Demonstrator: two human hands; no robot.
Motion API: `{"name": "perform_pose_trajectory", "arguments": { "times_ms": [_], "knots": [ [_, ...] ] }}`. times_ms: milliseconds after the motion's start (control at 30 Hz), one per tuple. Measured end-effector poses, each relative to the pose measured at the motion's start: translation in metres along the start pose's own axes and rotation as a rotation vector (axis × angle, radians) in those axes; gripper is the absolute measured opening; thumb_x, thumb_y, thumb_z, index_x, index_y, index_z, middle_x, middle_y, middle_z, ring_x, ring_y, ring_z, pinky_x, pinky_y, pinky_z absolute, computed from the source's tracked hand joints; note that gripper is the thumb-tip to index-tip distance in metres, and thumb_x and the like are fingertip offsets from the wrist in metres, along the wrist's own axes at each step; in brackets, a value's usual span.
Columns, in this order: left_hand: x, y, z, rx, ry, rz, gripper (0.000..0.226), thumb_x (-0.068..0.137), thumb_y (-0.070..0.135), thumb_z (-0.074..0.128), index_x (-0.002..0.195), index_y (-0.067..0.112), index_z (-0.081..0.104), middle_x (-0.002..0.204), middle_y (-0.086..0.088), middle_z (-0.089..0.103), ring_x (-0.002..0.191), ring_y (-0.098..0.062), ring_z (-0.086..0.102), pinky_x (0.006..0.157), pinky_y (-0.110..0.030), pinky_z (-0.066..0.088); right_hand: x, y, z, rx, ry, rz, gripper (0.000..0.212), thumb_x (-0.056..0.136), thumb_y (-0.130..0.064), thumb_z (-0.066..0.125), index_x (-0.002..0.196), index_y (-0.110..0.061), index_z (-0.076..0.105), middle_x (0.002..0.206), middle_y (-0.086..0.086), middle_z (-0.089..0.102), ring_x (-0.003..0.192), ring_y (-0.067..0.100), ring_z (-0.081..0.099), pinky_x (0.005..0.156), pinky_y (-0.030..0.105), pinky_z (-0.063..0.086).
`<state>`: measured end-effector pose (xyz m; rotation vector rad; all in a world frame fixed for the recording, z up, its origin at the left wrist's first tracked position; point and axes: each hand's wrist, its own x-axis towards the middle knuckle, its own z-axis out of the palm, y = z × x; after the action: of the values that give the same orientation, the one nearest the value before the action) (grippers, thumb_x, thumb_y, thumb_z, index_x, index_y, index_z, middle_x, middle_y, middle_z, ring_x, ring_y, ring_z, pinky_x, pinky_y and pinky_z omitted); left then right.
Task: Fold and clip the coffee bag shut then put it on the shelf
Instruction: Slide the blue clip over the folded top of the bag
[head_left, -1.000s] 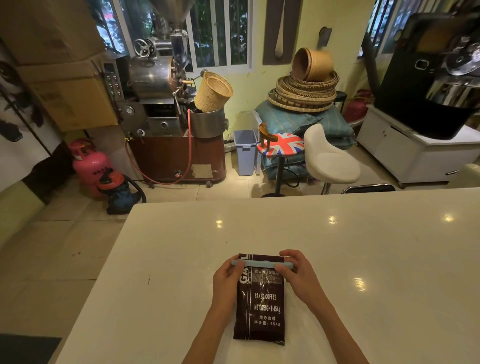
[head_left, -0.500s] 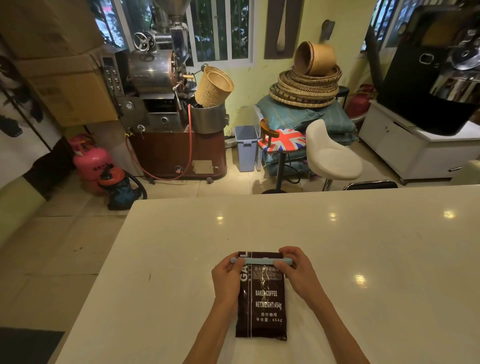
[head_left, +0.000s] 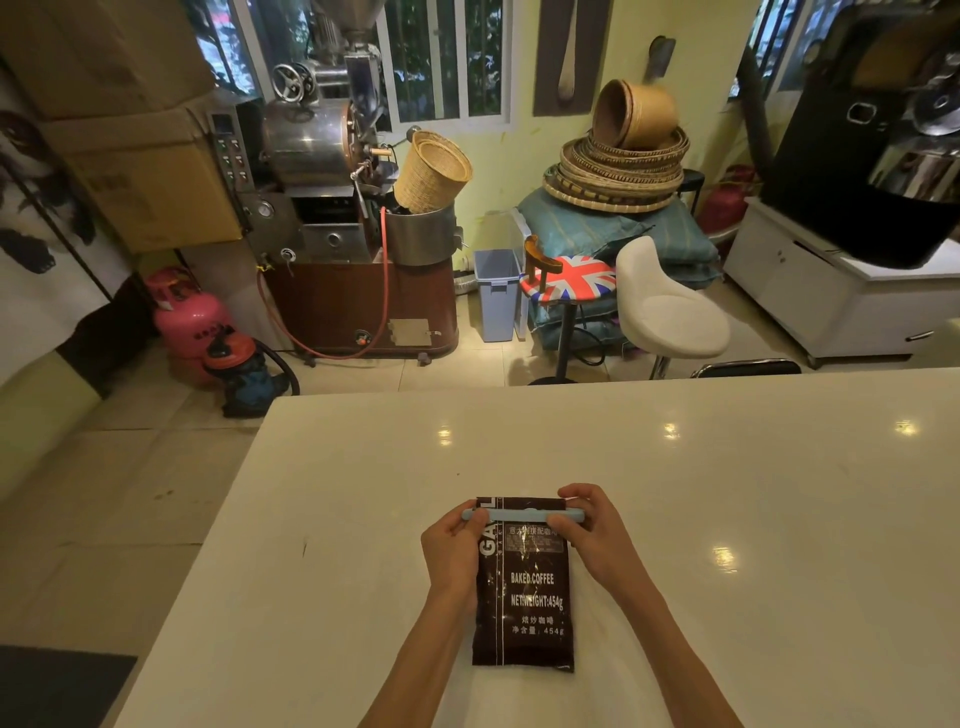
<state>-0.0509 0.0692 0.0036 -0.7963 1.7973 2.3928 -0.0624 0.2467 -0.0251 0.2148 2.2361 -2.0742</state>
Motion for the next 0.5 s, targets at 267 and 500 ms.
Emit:
{"name": "perform_pose_trajectory", "arguments": {
  "times_ms": [267, 500],
  "knots": [
    [-0.003, 0.006, 0.002, -0.01, -0.057, 0.064, 0.019, 0.092, 0.002, 0.063, 0.088, 0.018, 0.073, 0.078, -0.002, 0.076, 0.06, -0.005, 0.074, 0.051, -0.014, 0.055, -0.01, -0.002, 0.018, 0.42, 0.043, 0.158, 0.05, 0.076, -0.014, 0.081, 0.12, -0.017, 0.057, 0.107, 0.02, 0.071, 0.092, 0.036, 0.073, 0.08, 0.049, 0.061],
    [-0.005, 0.004, 0.011, -0.042, 0.042, 0.061, 0.016, 0.091, 0.003, 0.065, 0.097, 0.014, 0.074, 0.085, -0.008, 0.075, 0.074, -0.019, 0.073, 0.062, -0.028, 0.059, -0.012, -0.014, 0.031, 0.423, 0.118, 0.184, 0.047, 0.071, -0.015, 0.086, 0.105, 0.0, 0.058, 0.097, 0.025, 0.072, 0.079, 0.035, 0.075, 0.068, 0.043, 0.061]
  ]
}}
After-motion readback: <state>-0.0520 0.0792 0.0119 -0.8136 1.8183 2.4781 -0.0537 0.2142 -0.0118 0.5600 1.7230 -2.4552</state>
